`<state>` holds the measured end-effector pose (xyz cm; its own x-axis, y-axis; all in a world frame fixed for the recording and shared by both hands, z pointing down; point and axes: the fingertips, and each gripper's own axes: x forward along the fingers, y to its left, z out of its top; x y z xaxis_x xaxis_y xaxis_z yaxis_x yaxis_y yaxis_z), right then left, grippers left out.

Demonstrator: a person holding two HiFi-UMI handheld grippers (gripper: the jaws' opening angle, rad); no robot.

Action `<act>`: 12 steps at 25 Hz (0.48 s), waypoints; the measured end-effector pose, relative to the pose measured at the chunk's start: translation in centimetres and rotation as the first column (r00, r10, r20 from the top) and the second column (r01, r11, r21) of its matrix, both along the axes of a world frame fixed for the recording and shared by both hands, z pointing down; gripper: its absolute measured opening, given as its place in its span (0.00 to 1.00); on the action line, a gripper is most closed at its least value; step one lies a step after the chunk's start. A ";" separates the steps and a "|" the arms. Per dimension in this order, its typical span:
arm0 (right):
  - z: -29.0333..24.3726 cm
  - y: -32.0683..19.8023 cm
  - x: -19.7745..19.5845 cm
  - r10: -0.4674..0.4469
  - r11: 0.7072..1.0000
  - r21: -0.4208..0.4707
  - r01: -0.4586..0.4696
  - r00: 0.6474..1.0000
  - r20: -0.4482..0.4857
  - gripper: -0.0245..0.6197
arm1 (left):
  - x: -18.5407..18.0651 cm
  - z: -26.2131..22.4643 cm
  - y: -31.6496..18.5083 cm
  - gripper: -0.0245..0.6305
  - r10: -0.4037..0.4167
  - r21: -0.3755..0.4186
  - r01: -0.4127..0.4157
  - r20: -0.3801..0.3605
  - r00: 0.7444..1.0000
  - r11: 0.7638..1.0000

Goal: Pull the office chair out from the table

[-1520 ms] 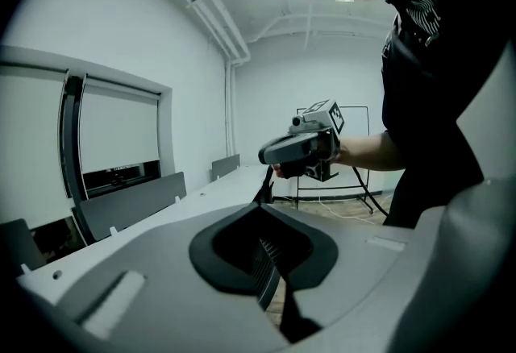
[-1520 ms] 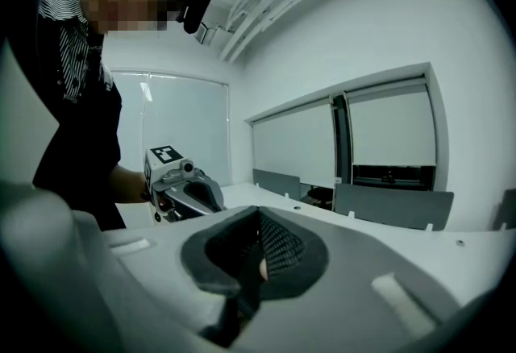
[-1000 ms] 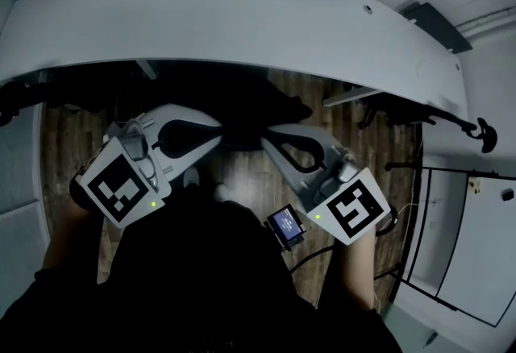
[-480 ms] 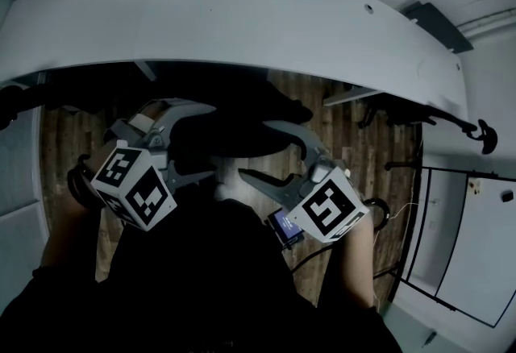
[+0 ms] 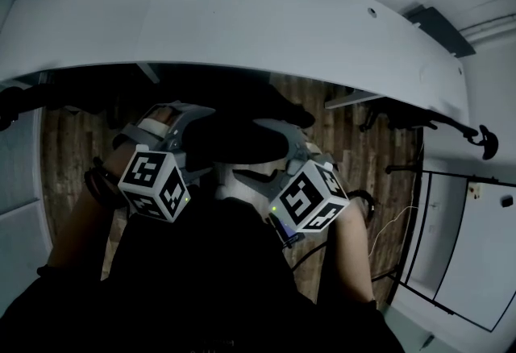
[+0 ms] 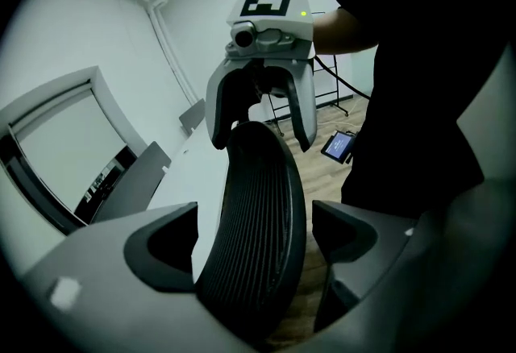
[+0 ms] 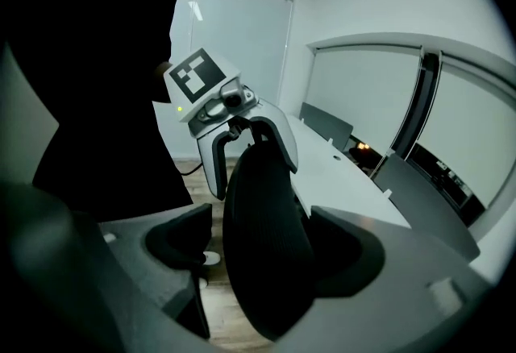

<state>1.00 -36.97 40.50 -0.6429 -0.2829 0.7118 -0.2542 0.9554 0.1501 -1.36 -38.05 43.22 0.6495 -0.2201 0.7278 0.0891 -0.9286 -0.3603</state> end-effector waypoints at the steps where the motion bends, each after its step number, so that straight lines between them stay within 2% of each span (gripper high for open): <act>1: 0.5 0.0 0.0 -0.008 1.000 -0.002 0.008 1.000 -0.023 0.62 | -0.1 0.3 -0.1 0.71 0.000 0.005 0.000 0.011 1.000 1.000; 5: 2.2 0.3 -0.1 -0.042 0.999 -0.022 0.041 0.995 -0.086 0.63 | 0.0 1.0 -0.4 0.72 -0.003 0.007 0.003 0.030 1.000 1.000; 12: 5.2 0.2 -0.8 -0.102 0.995 -0.032 0.098 0.973 -0.205 0.63 | -0.1 2.4 -0.9 0.74 0.010 0.033 -0.014 0.122 0.992 0.999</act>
<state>0.22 -36.79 45.67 -0.5057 -0.2074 0.8374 -0.1230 0.9781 0.1680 -1.46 -38.94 45.65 0.5589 -0.2385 0.7942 0.1451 -0.9149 -0.3768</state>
